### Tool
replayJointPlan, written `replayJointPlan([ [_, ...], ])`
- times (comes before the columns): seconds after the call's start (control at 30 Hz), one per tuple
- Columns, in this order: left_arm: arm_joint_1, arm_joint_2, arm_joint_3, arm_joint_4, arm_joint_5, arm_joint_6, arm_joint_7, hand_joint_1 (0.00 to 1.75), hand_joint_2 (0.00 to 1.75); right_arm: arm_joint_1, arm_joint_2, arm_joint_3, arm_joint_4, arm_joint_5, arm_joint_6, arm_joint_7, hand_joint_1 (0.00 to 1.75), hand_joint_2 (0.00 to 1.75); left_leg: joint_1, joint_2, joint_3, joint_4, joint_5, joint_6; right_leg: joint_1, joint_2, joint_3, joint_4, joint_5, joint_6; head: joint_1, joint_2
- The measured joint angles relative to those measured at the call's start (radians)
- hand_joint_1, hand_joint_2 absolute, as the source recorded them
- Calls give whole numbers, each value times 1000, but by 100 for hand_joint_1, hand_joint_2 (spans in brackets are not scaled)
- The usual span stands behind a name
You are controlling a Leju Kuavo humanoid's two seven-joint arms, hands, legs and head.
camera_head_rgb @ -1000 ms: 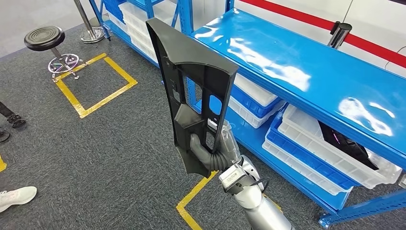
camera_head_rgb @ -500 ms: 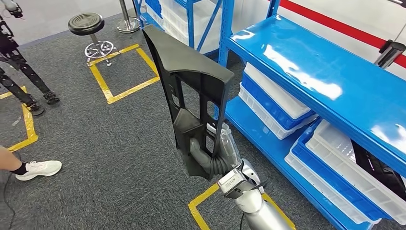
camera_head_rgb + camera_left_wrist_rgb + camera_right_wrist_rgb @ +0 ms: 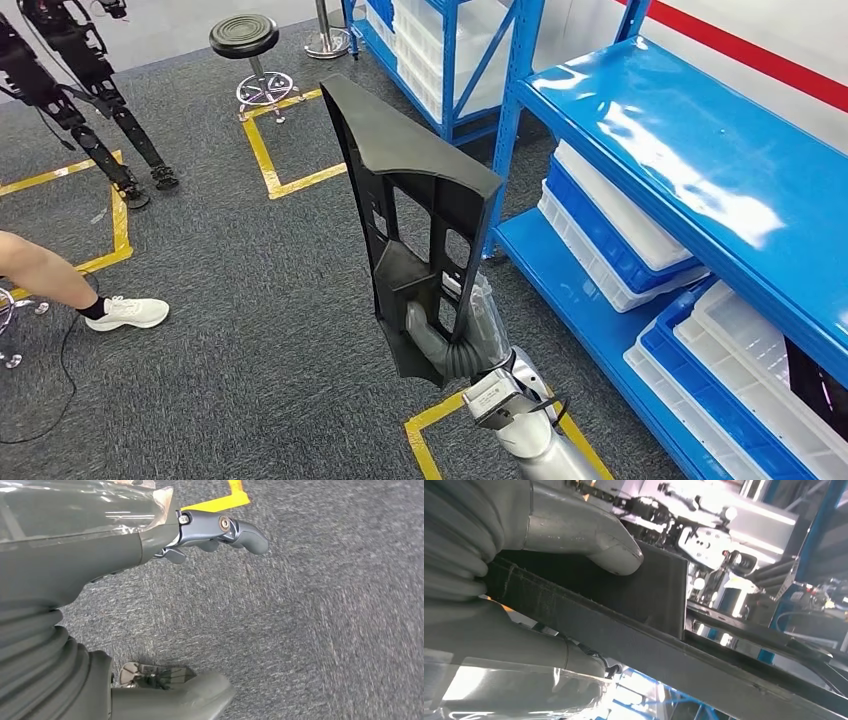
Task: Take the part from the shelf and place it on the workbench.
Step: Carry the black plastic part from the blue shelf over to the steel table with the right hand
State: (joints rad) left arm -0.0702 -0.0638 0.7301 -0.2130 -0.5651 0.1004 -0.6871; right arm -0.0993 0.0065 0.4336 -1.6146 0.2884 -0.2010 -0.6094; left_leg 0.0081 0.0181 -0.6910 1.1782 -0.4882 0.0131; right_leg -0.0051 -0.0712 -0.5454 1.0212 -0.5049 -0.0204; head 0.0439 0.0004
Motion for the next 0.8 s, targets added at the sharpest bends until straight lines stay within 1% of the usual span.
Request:
replayJointPlan([
  [0.03, -1, 1, 0, 0, -1, 0, 1, 0, 175, 1, 0, 0, -1, 0, 0, -1, 175, 175, -6, 22, 39, -69, 22, 8, 4, -9, 2, 0, -2, 1, 0, 0],
  [0.07, -3, 2, 0, 0, -4, 0, 3, 0, 175, 2, 0, 0, -2, 0, -1, -3, 175, 175, -13, 39, 67, -120, 35, 15, 7, -17, 3, 0, -4, 2, 0, 0],
  [0.1, -4, 2, -1, 0, -7, 0, 6, 0, 175, 4, 0, -1, -3, 1, -3, -5, 175, 175, -19, 51, 81, -147, 38, 20, 9, -25, 4, 0, -6, 4, 0, 0],
  [0.13, -5, 3, -1, 0, -11, 1, 10, 0, 175, 7, 1, -1, -3, 2, -4, -7, 175, 175, -23, 48, 81, -152, 35, 22, 10, -34, 5, -2, -8, 7, 1, 0],
  [0.17, -5, 5, -2, 0, -15, 1, 14, 0, 175, 9, 2, -1, -3, 4, -6, -10, 175, 175, -25, 36, 81, -157, 38, 26, 10, -44, 8, -4, -9, 10, 1, 0],
  [0.2, -4, 6, -3, 0, -19, 1, 18, 0, 175, 12, 4, -1, -4, 7, -7, -11, 175, 175, -23, 25, 86, -165, 42, 29, 10, -43, 8, -2, -12, 13, 1, 0],
  [0.23, -4, 7, -4, 0, -24, 1, 21, 0, 175, 14, 6, -2, -4, 9, -8, -14, 175, 175, -19, 13, 92, -175, 49, 35, 10, -26, 4, 14, -22, 14, 2, 0],
  [0.27, -4, 7, -6, 0, -29, 0, 23, 0, 175, 16, 6, -2, -4, 11, -10, -16, 175, 175, -16, 2, 98, -185, 55, 40, 10, -1, -9, 47, -40, 13, 2, 0],
  [0.3, -6, 8, -8, 0, -34, -2, 26, 0, 175, 19, 6, -3, -4, 12, -11, -18, 175, 175, -12, -10, 102, -191, 60, 44, 7, 30, -34, 100, -65, 10, 3, 0],
  [0.33, -8, 8, -11, 0, -38, -4, 29, 0, 175, 24, 6, -4, -3, 13, -13, -20, 175, 175, -12, -23, 102, -193, 62, 47, 4, 52, -64, 165, -91, 7, 3, 0],
  [0.37, -9, 8, -14, 0, -41, -5, 33, 0, 175, 28, 5, -5, -2, 15, -13, -22, 175, 175, -12, -37, 101, -193, 62, 47, 1, 61, -94, 223, -111, 7, 4, 0],
  [0.4, -10, 9, -16, 0, -43, -6, 37, 0, 175, 32, 4, -6, 0, 16, -13, -24, 175, 175, -12, -53, 100, -192, 63, 47, -2, 65, -115, 260, -119, 11, 4, 0],
  [0.43, -9, 9, -17, 0, -43, -5, 40, 0, 175, 35, 4, -6, 3, 17, -13, -27, 175, 175, -11, -68, 100, -191, 63, 46, -6, 67, -119, 260, -111, 20, 5, 0],
  [0.47, -9, 9, -17, 0, -43, -4, 41, 0, 175, 35, 4, -6, 6, 18, -12, -30, 175, 175, -9, -83, 100, -188, 62, 43, -11, 69, -103, 221, -87, 33, 5, 0],
  [0.5, -8, 9, -17, 0, -43, -2, 42, 0, 175, 35, 6, -6, 9, 18, -10, -33, 175, 175, -6, -98, 99, -182, 60, 38, -17, 79, -73, 151, -54, 46, 5, 0],
  [0.53, -7, 10, -17, 0, -43, 1, 42, 0, 175, 35, 7, -6, 14, 18, -8, -35, 175, 175, -5, -112, 96, -175, 56, 32, -22, 97, -46, 90, -28, 55, 5, 0],
  [0.57, -6, 12, -17, 0, -42, 4, 42, 0, 175, 35, 10, -6, 18, 18, -6, -37, 175, 175, -4, -123, 92, -167, 53, 25, -26, 114, -25, 42, -9, 58, 5, 0],
  [0.6, -5, 14, -17, 0, -42, 6, 42, 0, 175, 35, 12, -6, 21, 17, -5, -38, 175, 175, -4, -132, 86, -161, 50, 17, -27, 127, -15, 19, -1, 55, 5, 0],
  [0.63, -3, 16, -16, 1, -42, 8, 42, 0, 175, 35, 14, -6, 25, 17, -4, -38, 175, 175, -3, -140, 81, -159, 51, 10, -24, 130, -16, 19, -1, 47, 4, 0],
  [0.67, 0, 17, -16, 1, -41, 8, 41, 0, 175, 35, 18, -6, 26, 17, -3, -39, 175, 175, -1, -148, 76, -159, 53, 4, -22, 123, -15, 17, 2, 39, 4, 0],
  [0.7, 3, 17, -16, 2, -41, 9, 41, 0, 175, 35, 21, -6, 27, 17, -3, -39, 175, 175, 2, -149, 72, -158, 54, -1, -22, 113, -15, 16, 4, 33, 4, 0],
  [0.73, 6, 18, -16, 2, -41, 9, 41, 0, 175, 33, 25, -6, 28, 17, -3, -39, 175, 175, 3, -133, 66, -148, 49, -6, -23, 104, -14, 15, 6, 27, 3, 0],
  [0.77, 7, 18, -16, 3, -41, 9, 41, 0, 175, 32, 28, -7, 29, 17, -2, -39, 175, 175, 3, -107, 52, -120, 31, -9, -23, 93, -13, 13, 7, 21, 2, 0],
  [0.8, 6, 19, -16, 4, -41, 9, 40, 0, 175, 32, 31, -7, 30, 17, -2, -39, 175, 175, 3, -74, 29, -71, 4, -13, -22, 81, -12, 12, 6, 15, 0, 0],
])
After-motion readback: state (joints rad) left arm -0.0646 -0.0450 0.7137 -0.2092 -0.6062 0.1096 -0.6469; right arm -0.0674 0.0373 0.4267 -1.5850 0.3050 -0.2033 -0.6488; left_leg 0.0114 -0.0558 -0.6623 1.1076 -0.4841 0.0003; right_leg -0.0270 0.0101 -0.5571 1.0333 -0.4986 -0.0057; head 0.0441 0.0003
